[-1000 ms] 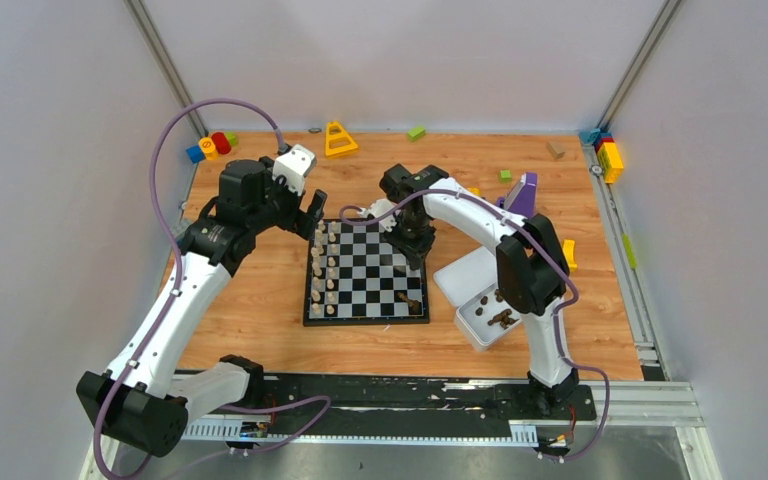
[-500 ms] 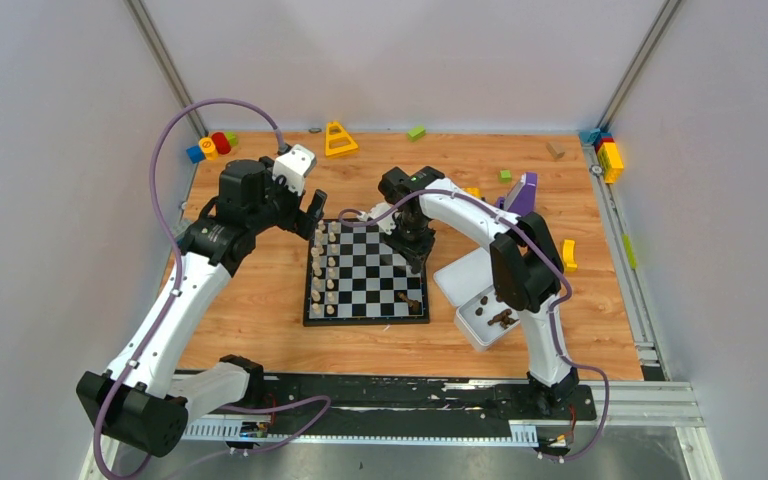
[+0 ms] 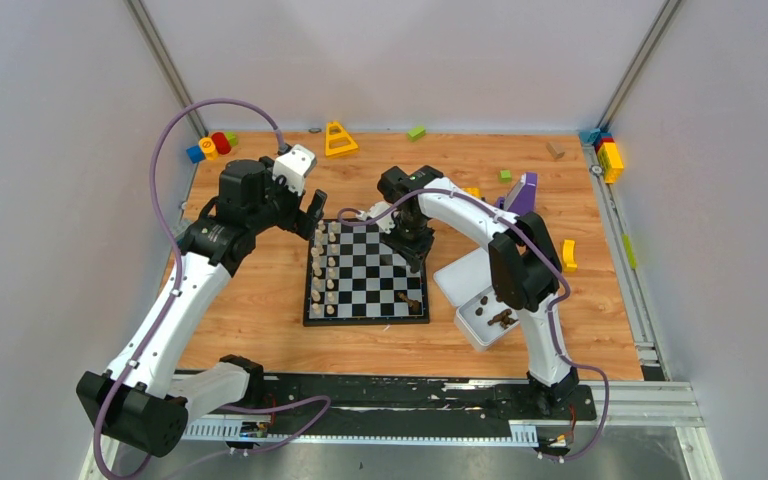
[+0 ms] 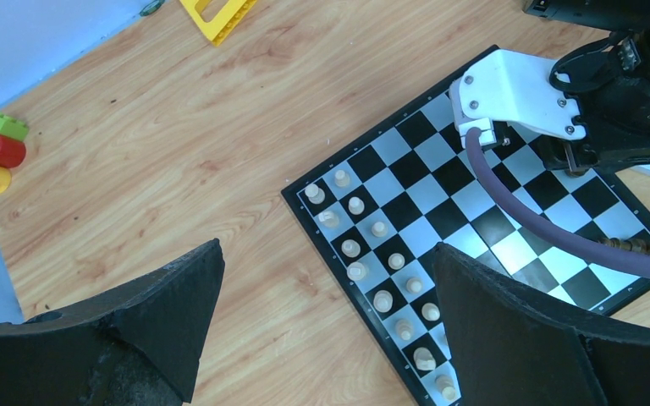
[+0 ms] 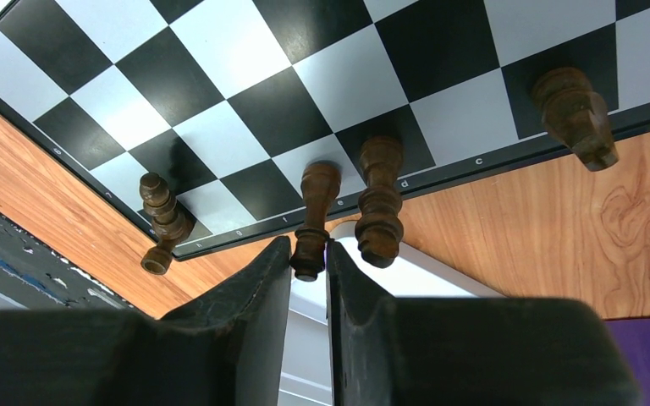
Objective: Set up the chess pieces on the board
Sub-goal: Place the chess piece on the chessboard.
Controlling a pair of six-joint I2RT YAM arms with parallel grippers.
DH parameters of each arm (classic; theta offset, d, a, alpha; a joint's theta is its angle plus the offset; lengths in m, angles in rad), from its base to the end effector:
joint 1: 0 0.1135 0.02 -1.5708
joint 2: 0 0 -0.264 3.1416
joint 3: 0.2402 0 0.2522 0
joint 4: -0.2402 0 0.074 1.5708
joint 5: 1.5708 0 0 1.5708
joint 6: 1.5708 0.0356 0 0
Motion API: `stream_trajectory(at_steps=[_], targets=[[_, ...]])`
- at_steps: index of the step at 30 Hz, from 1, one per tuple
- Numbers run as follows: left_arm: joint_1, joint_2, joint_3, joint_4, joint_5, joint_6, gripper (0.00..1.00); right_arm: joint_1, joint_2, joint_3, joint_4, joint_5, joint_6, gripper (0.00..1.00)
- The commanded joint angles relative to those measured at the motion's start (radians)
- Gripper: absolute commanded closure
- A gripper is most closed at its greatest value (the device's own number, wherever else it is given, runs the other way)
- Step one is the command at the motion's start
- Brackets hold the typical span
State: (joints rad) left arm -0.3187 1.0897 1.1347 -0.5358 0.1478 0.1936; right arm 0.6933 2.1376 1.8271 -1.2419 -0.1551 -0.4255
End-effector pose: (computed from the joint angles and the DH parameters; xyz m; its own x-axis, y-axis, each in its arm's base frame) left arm 0.2226 -0.0790 0.3670 -0.3559 0.3178 -0.8788 0.5113 0.8534 0.1016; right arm 0.3159 0.2697 0.2093 -0.4389 -0.8949 -0.0805 -0.8945 0.4268 0.1331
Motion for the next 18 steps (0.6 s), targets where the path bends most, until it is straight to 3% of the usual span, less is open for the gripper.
stream_trajectory(at_steps=[1,18], targets=[[0.004,-0.025,0.012,0.025,-0.002,0.025,0.0,0.009,0.008,0.037,-0.008,0.002,-0.009,0.76],[0.004,-0.023,0.01,0.028,-0.005,0.027,0.0,0.009,-0.003,0.058,-0.016,-0.014,0.003,0.66]])
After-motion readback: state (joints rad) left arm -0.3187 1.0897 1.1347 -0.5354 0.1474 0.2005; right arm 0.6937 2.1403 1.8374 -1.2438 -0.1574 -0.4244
